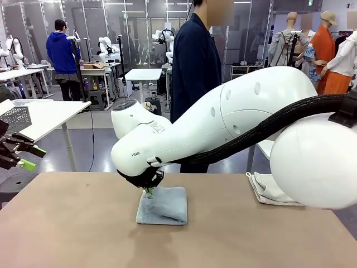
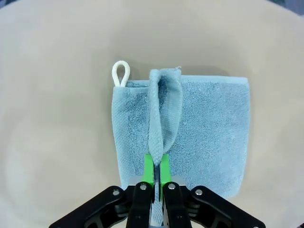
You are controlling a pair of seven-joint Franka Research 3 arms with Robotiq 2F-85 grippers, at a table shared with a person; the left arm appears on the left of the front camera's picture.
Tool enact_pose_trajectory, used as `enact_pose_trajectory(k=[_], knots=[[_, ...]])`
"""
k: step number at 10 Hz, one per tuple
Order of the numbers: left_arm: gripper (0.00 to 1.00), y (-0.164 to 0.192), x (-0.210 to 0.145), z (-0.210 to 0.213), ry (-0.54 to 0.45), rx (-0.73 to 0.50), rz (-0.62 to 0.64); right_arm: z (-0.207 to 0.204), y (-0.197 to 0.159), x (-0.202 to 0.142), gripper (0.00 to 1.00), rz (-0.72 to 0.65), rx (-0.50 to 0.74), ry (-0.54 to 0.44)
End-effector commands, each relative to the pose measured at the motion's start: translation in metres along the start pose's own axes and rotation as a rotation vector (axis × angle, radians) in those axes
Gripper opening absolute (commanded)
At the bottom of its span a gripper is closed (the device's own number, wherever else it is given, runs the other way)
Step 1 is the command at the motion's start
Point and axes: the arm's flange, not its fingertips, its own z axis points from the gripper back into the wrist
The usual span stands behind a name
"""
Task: Fold the towels and place them in the basket.
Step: When a person lays out a Towel with hook on the table, fold it in half twice.
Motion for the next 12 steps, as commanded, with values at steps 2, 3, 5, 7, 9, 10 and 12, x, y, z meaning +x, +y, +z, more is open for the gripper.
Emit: enact_pose_trajectory(k=[2,3,5,7,9,10,12], knots=[[0.81,-0.002,0.000,0.001,-0.010,-0.002,-0.007,0.001,-0.001,-0.003,0.35,-0.038,0.046,0.049],[0.81,-0.002,0.000,0.001,-0.010,-0.002,-0.007,0.002,-0.002,-0.004,0.45,-0.039,0.063,0.063],[0.81,-0.002,0.000,0.001,-0.010,-0.002,-0.007,0.010,-0.008,-0.004,0.62,-0.063,0.119,0.032],[0.81,-0.002,0.000,0.001,-0.010,-0.002,-0.007,0.041,-0.038,-0.006,0.62,-0.084,0.176,0.052],[0.81,-0.002,0.000,0.001,-0.010,-0.002,-0.007,0.072,-0.091,-0.006,0.62,-0.117,0.266,0.068],[0.81,-0.002,0.000,0.001,-0.010,-0.002,-0.007,0.082,-0.117,-0.006,0.62,-0.109,0.309,0.091],[0.81,-0.002,0.000,0.001,-0.010,-0.002,-0.007,0.091,-0.170,-0.008,0.62,-0.092,0.380,0.129]])
